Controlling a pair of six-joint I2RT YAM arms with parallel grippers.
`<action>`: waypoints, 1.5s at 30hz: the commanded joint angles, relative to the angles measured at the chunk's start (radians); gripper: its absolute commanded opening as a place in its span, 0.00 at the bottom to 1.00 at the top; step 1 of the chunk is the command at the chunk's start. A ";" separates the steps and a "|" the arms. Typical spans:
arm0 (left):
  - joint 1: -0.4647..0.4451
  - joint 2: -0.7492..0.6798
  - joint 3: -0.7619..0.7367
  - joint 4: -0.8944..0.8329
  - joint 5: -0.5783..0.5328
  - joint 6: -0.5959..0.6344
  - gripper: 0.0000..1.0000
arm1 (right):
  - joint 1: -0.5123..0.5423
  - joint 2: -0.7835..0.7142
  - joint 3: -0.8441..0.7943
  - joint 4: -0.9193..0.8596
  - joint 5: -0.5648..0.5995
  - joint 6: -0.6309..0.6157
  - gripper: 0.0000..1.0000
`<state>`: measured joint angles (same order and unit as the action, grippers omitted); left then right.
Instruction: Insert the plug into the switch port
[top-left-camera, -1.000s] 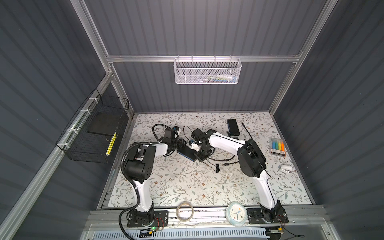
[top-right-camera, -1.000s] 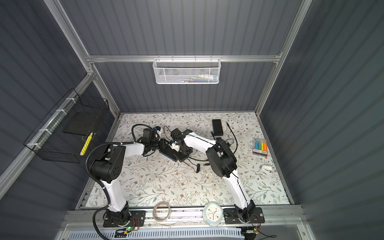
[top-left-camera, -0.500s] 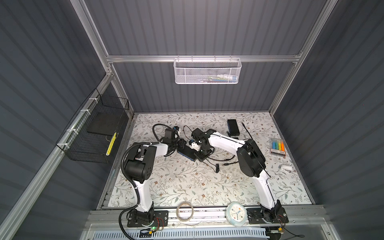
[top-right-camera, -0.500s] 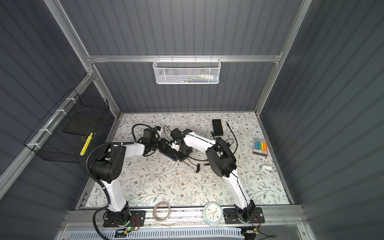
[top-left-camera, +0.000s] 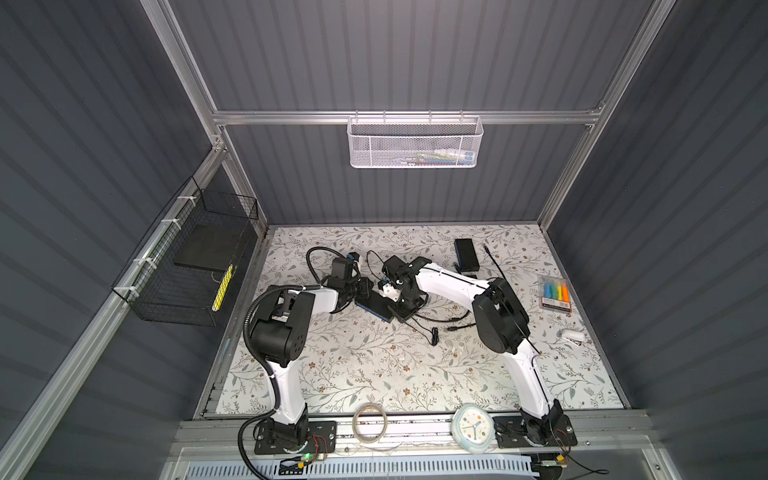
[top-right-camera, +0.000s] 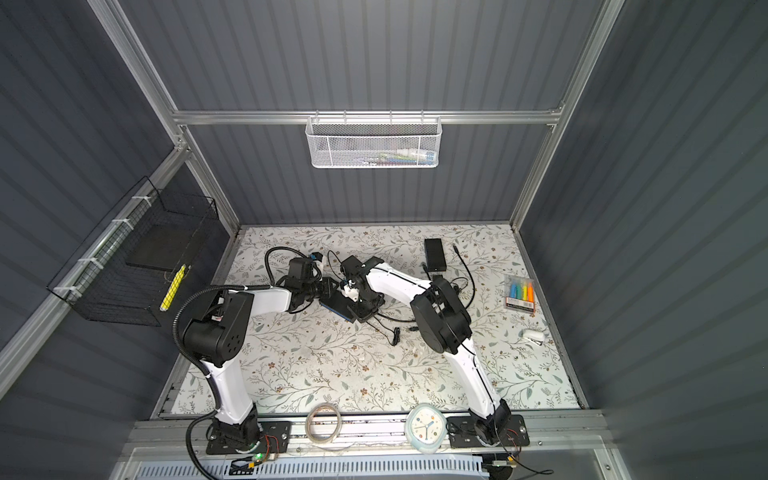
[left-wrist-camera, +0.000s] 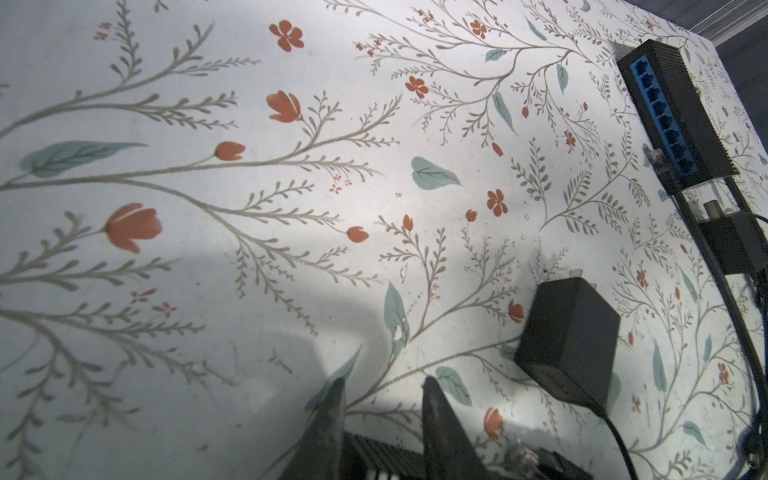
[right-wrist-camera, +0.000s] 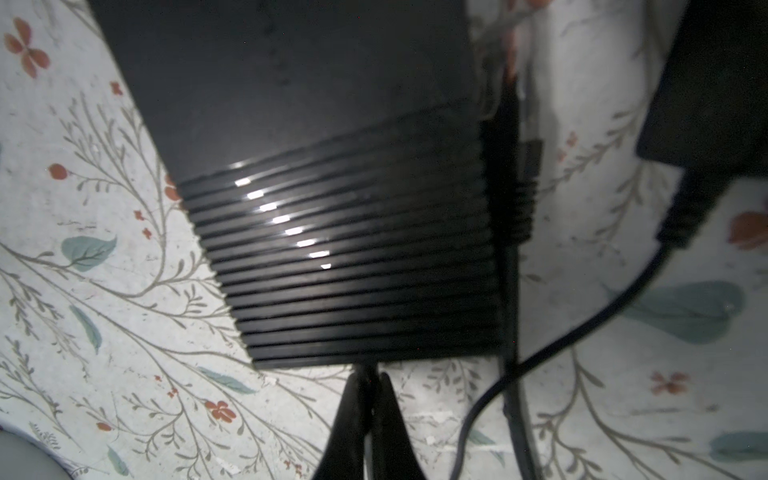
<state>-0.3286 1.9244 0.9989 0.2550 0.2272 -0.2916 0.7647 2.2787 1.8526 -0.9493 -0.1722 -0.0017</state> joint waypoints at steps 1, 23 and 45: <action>-0.107 0.055 -0.054 -0.130 0.160 -0.045 0.31 | 0.010 0.016 0.091 0.304 -0.047 0.006 0.00; -0.087 0.044 -0.058 -0.150 0.115 -0.049 0.31 | 0.013 -0.030 -0.024 0.333 -0.039 -0.018 0.04; 0.110 -0.291 0.017 -0.375 -0.164 -0.053 0.45 | -0.076 -0.596 -0.645 0.383 0.101 0.005 0.37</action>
<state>-0.2146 1.6871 0.9726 -0.0406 0.0952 -0.3519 0.7074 1.7256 1.2469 -0.5709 -0.1001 -0.0059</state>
